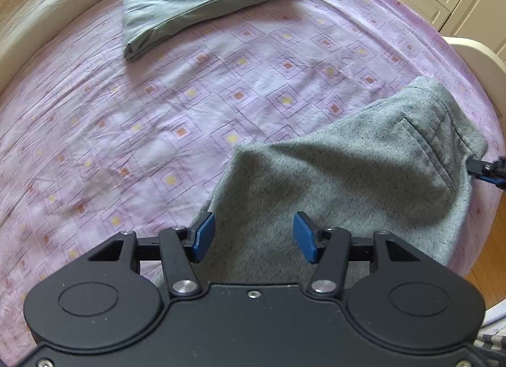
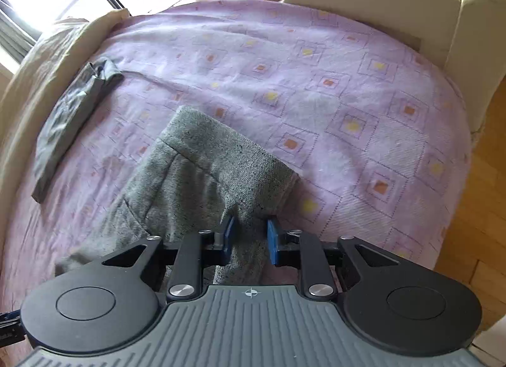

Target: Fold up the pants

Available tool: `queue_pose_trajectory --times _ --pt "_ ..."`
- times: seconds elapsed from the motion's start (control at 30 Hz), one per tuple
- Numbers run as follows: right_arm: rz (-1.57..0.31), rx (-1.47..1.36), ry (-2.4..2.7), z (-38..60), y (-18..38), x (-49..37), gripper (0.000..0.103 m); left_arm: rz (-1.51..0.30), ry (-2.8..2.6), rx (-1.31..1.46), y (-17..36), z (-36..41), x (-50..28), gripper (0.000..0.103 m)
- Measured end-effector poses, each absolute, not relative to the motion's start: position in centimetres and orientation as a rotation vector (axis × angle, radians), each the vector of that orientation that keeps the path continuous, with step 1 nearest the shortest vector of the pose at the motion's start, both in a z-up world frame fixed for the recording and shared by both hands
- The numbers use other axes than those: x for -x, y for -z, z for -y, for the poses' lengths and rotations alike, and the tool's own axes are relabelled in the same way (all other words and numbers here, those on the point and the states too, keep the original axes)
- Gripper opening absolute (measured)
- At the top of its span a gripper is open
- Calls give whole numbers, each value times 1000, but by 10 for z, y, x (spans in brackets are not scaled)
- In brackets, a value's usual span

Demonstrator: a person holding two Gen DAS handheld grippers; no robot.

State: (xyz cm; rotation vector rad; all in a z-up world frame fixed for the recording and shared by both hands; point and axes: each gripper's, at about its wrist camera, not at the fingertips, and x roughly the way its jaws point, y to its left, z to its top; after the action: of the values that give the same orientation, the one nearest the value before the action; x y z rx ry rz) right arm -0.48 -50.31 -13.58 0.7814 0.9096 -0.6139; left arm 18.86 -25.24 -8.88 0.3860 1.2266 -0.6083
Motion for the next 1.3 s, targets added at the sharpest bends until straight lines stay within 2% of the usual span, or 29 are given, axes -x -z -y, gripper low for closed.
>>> queue_pose_trajectory --times 0.17,0.37,0.4,0.43,0.47,0.63,0.7,0.73,0.83,0.87,0.9,0.93,1.07,1.3 --pt "-855 -686 559 494 117 10 7 -1253 575 -382 105 269 -214 61" --pt "-954 -712 591 510 138 8 8 -1308 541 -439 138 288 -237 59" --pt "-959 -701 584 510 137 7 8 -1310 548 -439 141 290 -238 52" --pt "-964 -694 582 509 137 6 8 -1308 564 -429 143 291 -239 22" --pt "-968 -691 584 509 138 6 8 -1303 565 -426 143 293 -240 10" --pt "-981 -696 599 508 141 6 9 -1214 406 -513 148 299 -254 7" --pt "-992 -684 598 508 139 4 9 -1236 387 -510 147 298 -262 9" --pt "-998 -667 595 507 136 3 10 -1235 393 -461 140 294 -262 15" --pt "-970 -584 612 500 118 6 13 -1174 403 -345 109 278 -249 23" --pt "-944 -538 628 495 110 7 13 -1155 397 -336 99 274 -240 30" --pt "-906 -477 623 488 101 8 14 -1138 398 -331 92 270 -230 45" --pt "-879 -430 591 482 95 8 14 -1122 408 -325 86 267 -218 53" --pt "-916 -372 351 460 97 -11 14 -1190 489 -336 92 260 -172 55" --pt "-1106 -322 208 435 131 -29 14 -1413 463 -372 149 237 -103 55"
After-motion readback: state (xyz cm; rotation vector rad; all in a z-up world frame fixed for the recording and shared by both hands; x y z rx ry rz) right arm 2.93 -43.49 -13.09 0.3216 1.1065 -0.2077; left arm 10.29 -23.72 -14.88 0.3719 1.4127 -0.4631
